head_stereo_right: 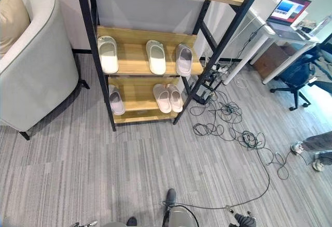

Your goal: Arrange the slippers neatly on the shoe rack.

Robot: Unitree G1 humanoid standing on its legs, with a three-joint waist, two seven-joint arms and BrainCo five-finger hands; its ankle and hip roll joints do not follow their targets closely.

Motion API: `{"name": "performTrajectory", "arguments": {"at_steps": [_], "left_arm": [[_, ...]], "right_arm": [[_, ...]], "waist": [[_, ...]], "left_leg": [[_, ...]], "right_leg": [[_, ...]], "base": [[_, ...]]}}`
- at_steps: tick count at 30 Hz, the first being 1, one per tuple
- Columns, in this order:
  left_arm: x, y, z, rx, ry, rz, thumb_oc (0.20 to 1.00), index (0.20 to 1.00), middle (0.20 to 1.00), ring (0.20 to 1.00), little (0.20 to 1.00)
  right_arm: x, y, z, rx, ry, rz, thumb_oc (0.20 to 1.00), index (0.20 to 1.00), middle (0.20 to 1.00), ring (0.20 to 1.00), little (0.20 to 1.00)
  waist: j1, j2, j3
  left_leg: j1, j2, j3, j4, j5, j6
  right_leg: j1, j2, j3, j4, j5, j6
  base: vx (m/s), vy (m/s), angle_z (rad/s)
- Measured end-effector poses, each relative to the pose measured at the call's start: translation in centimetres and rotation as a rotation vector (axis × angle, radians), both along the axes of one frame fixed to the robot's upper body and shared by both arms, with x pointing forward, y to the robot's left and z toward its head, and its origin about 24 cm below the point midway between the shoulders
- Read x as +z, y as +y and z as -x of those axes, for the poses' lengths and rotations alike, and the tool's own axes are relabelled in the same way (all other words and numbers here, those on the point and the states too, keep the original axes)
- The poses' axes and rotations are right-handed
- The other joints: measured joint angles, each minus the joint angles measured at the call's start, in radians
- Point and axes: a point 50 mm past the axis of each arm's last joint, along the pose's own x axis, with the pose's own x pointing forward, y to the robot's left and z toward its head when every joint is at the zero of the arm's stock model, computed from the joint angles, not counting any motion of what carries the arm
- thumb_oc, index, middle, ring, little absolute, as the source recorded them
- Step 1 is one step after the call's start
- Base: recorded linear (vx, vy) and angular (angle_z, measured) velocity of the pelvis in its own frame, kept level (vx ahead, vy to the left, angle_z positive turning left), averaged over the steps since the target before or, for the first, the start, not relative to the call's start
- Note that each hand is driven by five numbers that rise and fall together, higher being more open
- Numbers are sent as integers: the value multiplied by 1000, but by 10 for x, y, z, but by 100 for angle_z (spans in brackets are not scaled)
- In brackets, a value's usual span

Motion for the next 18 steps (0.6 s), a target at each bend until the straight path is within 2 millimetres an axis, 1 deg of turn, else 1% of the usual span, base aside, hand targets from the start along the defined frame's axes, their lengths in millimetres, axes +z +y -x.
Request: {"name": "performTrajectory", "arguments": {"at_steps": [1,2,3,4,5,6,7,8,9,10,11,12,13,14,15,16,17,18], "left_arm": [[-1,-2,1,2,3,4,1000,1000,1000,1000,1000],[-1,-2,-1,-1,-2,5,1000,1000,1000,1000,1000],[-2,-10,-4,-5,-11,23,1000,1000,1000,1000,1000],[-4,-16,-6,-6,-15,38,1000,1000,1000,1000,1000],[-2,-20,-23,-36,-58,32,1000,1000,1000,1000,1000],[1,-18,-35,-61,-90,16,1000,1000,1000,1000,1000],[6,-21,-55,-80,-154,18,1000,1000,1000,1000,1000],[9,-17,-64,-79,-183,-2,1000,1000,1000,1000,1000],[17,-21,-88,-108,-267,-4,1000,1000,1000,1000,1000],[17,-25,-91,-111,-276,4,1000,1000,1000,1000,1000],[18,-30,-96,-116,-294,15,1000,1000,1000,1000,1000],[19,-30,-97,-104,-307,15,1000,1000,1000,1000,1000],[21,-27,-100,-90,-314,4,1000,1000,1000,1000,1000],[21,-24,-100,-72,-312,-13,1000,1000,1000,1000,1000],[19,-16,-90,-50,-275,-36,1000,1000,1000,1000,1000],[12,-11,-68,-18,-208,-46,1000,1000,1000,1000,1000],[7,-9,-48,22,-156,-47,1000,1000,1000,1000,1000],[4,-8,-33,29,-106,-53,1000,1000,1000,1000,1000]], "right_arm": [[5,-2,-18,2,-44,9,1000,1000,1000,1000,1000],[9,-8,-24,4,-60,27,1000,1000,1000,1000,1000],[19,-19,-38,6,-107,60,1000,1000,1000,1000,1000],[29,-29,-51,14,-152,93,1000,1000,1000,1000,1000],[42,-41,-62,-6,-229,138,1000,1000,1000,1000,1000],[43,-42,-63,-22,-240,139,1000,1000,1000,1000,1000],[47,-38,-74,-7,-277,135,1000,1000,1000,1000,1000],[47,-36,-75,-7,-283,129,1000,1000,1000,1000,1000],[66,-26,-115,36,-416,125,1000,1000,1000,1000,1000],[74,-22,-131,61,-457,129,1000,1000,1000,1000,1000],[74,-23,-130,57,-447,143,1000,1000,1000,1000,1000],[72,-22,-129,60,-428,147,1000,1000,1000,1000,1000],[70,-20,-129,71,-408,154,1000,1000,1000,1000,1000],[69,-15,-131,107,-398,159,1000,1000,1000,1000,1000],[64,-1,-133,150,-388,141,1000,1000,1000,1000,1000],[61,10,-136,182,-386,127,1000,1000,1000,1000,1000],[56,20,-134,194,-379,105,1000,1000,1000,1000,1000],[51,25,-130,204,-365,97,1000,1000,1000,1000,1000]], "waist": [[-4,0,-5],[4,-8,-11],[14,-2,-12],[13,13,-16],[16,8,-16],[19,5,-14],[22,-12,-6],[14,-26,3],[13,-40,24],[14,-32,37],[13,-32,40],[22,-27,47],[45,-17,63],[74,-9,68],[96,-8,70],[96,-7,69],[104,4,61],[99,-8,54]], "left_leg": [[11,6,-46,10,-13,-22],[21,-6,-60,11,-14,-23],[4,-13,-70,56,-21,-35],[-13,-16,-89,95,-23,-39],[-82,-10,-106,222,-76,-105],[-104,14,-97,256,-89,-122],[-144,54,-69,289,-95,-127],[-190,105,-21,327,-92,-131],[-297,211,53,339,-91,-133],[-303,192,33,271,-89,-136],[-345,139,2,202,-73,-138],[-394,87,-12,135,-23,-129],[-440,66,-22,103,38,-131],[-469,64,-46,95,79,-140],[-493,72,-65,96,132,-142],[-476,84,-75,95,153,-139],[-409,112,-92,68,169,-145],[-374,95,-72,25,233,-139]], "right_leg": [[20,78,-39,-35,36,-93],[46,89,-72,-56,27,-158],[71,86,-76,-92,8,-177],[83,88,-77,-106,6,-179],[118,84,-93,-142,-11,-201],[121,88,-98,-143,-26,-209],[121,93,-115,-142,-41,-227],[122,94,-128,-140,-52,-238],[145,103,-132,-141,-62,-233],[163,94,-125,-145,-69,-220],[175,69,-127,-164,-71,-202],[181,55,-133,-171,-82,-187],[192,56,-138,-171,-87,-182],[198,67,-130,-171,-87,-184],[219,74,-116,-171,-95,-171],[247,73,-107,-171,-110,-153],[277,78,-81,-167,-123,-123],[293,53,-76,-155,-148,-100]], "base": [[266,-395,63],[197,-313,45],[188,-379,22],[87,-216,51],[106,-279,78],[62,-139,94],[99,-184,78],[90,-40,55],[121,-19,17],[120,38,-1],[88,38,10],[85,28,27],[89,49,-1],[179,110,-33],[152,96,-45],[210,146,-56],[146,129,-37],[181,190,-26]]}}
